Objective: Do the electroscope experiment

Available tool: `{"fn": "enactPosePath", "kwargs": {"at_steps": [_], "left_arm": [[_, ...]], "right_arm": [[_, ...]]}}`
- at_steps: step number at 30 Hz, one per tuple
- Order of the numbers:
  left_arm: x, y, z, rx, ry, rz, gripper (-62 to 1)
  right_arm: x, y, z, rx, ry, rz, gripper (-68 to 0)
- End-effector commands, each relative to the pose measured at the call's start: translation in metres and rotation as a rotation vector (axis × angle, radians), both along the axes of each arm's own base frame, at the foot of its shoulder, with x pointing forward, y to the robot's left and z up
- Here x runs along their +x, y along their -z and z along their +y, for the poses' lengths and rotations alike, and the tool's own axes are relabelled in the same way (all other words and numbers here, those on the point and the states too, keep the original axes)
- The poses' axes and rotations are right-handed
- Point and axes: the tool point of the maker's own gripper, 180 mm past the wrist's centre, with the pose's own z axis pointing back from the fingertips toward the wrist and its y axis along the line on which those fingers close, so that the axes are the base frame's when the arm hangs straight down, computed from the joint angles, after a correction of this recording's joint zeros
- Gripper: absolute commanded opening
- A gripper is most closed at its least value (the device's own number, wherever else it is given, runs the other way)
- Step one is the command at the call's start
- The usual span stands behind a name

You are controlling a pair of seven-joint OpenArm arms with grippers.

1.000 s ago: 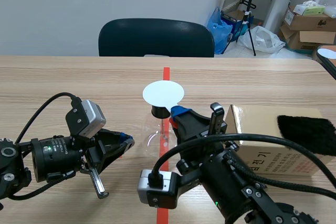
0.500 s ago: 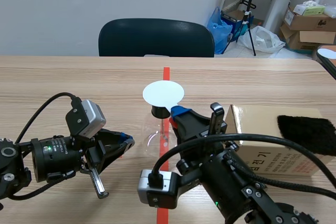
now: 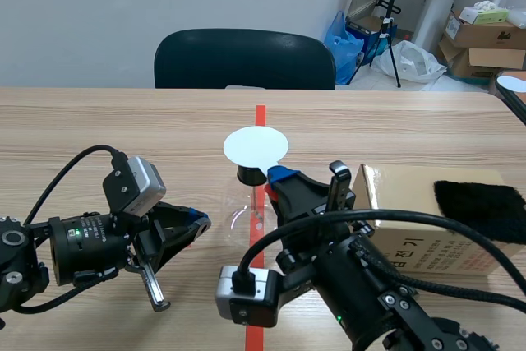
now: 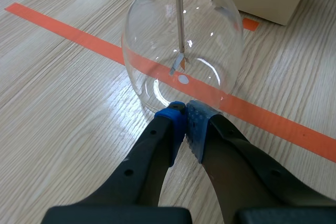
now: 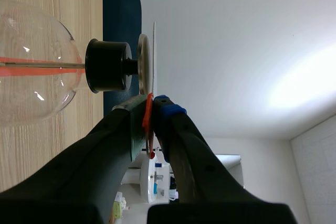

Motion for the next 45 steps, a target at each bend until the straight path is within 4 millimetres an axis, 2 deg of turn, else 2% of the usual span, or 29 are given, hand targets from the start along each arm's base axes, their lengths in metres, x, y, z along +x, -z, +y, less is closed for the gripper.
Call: {"fn": "enactPosePath", "kwargs": {"at_steps": [1,9,14,27,35,45], "left_arm": [[0.008,-0.014,-0.005,-0.032,0.002,-0.033,-58.2],[0.008,-0.014,-0.005,-0.032,0.002,-0.033,-58.2],[0.008,-0.014,-0.005,-0.032,0.002,-0.033,-58.2],[0.008,-0.014,-0.005,-0.032,0.002,-0.033,-58.2],[0.008,-0.014,-0.005,-0.032,0.002,-0.033,-58.2],[0.008,-0.014,-0.005,-0.032,0.002,-0.033,-58.2]], "right_arm": [[0.006,-0.015,-0.001,0.009,0.000,-0.050,-66.5],[0.006,-0.015,-0.001,0.009,0.001,-0.050,-66.5],[0.011,-0.015,-0.008,0.012,0.050,-0.050,-66.5],[0.032,-0.017,-0.056,0.030,0.343,-0.051,-66.5],[0.038,-0.018,-0.089,0.041,0.527,-0.052,-66.5],[0.038,-0.018,-0.108,0.048,0.634,-0.052,-66.5]]}}
